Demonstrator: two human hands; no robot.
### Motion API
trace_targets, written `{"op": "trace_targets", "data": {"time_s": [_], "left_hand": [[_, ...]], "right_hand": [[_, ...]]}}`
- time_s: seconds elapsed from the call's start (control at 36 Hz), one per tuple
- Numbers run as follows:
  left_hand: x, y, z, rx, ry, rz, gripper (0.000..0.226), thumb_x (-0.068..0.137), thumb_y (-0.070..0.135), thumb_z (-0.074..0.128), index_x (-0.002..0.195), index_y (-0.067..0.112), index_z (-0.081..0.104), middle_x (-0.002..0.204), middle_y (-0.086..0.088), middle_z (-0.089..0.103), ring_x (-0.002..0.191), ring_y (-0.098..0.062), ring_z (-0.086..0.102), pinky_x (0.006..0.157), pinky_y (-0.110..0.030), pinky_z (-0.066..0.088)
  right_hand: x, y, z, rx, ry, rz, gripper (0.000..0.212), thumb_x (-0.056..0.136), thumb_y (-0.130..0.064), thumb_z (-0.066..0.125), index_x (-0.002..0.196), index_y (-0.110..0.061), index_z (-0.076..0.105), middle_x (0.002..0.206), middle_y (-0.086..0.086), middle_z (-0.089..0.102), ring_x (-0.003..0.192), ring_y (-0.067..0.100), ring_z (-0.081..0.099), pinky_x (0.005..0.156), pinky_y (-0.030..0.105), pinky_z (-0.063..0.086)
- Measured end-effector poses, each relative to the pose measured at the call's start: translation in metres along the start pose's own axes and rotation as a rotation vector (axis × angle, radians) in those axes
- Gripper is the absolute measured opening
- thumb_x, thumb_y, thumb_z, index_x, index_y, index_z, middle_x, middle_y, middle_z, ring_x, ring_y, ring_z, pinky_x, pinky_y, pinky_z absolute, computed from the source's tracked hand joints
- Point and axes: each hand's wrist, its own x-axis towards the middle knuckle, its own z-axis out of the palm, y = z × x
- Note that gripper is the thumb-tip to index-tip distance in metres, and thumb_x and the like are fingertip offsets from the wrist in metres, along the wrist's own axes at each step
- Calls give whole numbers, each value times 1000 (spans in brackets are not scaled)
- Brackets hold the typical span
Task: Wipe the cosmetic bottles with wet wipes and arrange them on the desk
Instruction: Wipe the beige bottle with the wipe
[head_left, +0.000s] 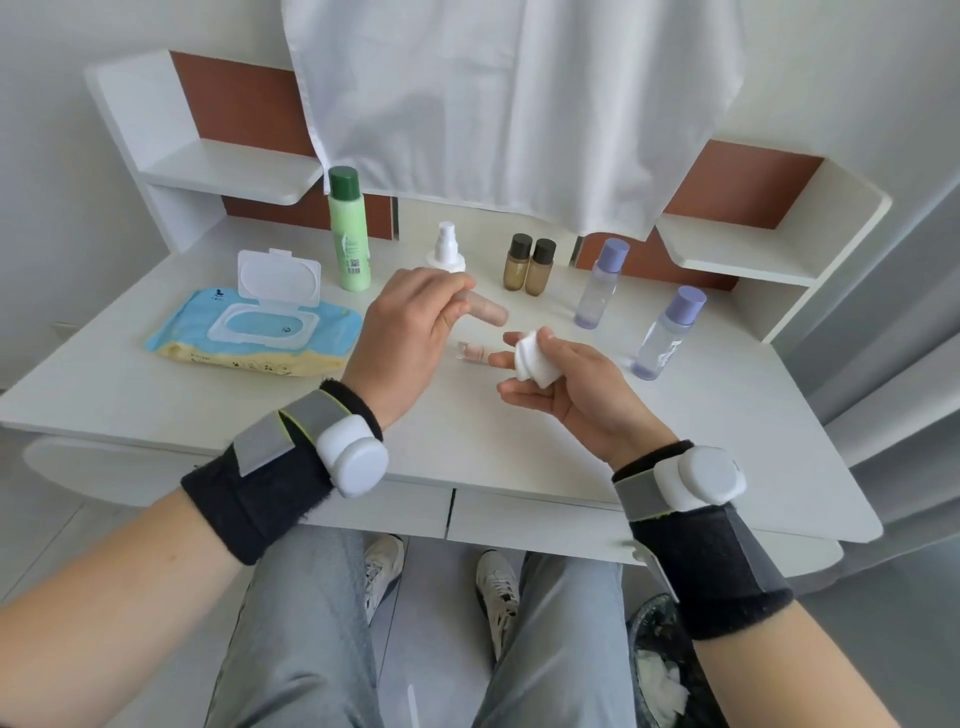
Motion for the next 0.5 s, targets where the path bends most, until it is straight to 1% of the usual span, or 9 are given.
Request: {"op": "trace_targets", "data": {"time_s": [0.08,0.14,0.22,0.28,0.33,0.39,0.44,0.5], "left_hand": [[2,-2,1,-17,-15,-42,20,93,11,59,111,5,66,102,-10,66,92,-27,60,81,-22,39],[3,-1,2,-38,-20,-65,22,93,11,59,114,7,65,102,-9,66,93,-25,60,82,-23,42],[8,6,6,-119,-18,-131,26,92,10,60,117,7,59,100,-6,66,88,-22,60,80,-33,50],[13,12,11,-157,-26,-171,26,91,11,60,117,8,56,101,-3,66,86,-20,60,79,-35,50],[16,16,17,-174,-24,-191,23,91,13,61,113,9,56,100,5,63,86,-19,59,79,-33,49],[18,21,22,-182,-15,-190,15,91,14,59,105,11,57,96,12,61,86,-19,59,79,-31,48],[20,24,28,-216,-29,-198,8,91,14,57,100,13,58,92,9,63,86,-17,60,79,-27,49],[21,27,32,-278,-46,-217,6,91,12,58,97,13,58,89,5,65,84,-15,61,76,-19,47]], "right_hand": [[-5,3,-6,-29,-29,-3,39,106,-31,34,124,-3,56,104,12,73,78,24,70,81,34,59],[-6,6,-9,-43,-16,-9,38,106,-31,35,122,-4,57,103,12,73,79,23,70,81,34,60],[-8,11,-18,-39,48,-26,38,106,-32,37,122,-5,58,100,11,73,76,21,69,77,32,60],[-9,13,-24,-12,118,-44,36,105,-32,39,119,-6,60,93,10,72,71,20,67,71,29,59],[-10,15,-30,38,188,-68,34,105,-30,39,114,-6,62,85,10,70,68,19,65,66,27,57],[-12,15,-35,55,240,-89,32,105,-28,40,111,-7,63,79,8,69,65,18,64,64,26,56],[-15,14,-41,53,264,-100,31,105,-27,41,109,-6,64,75,7,68,64,18,63,64,27,55],[-16,14,-43,53,276,-105,31,105,-26,41,106,-7,65,75,8,67,64,19,62,64,28,55]]}}
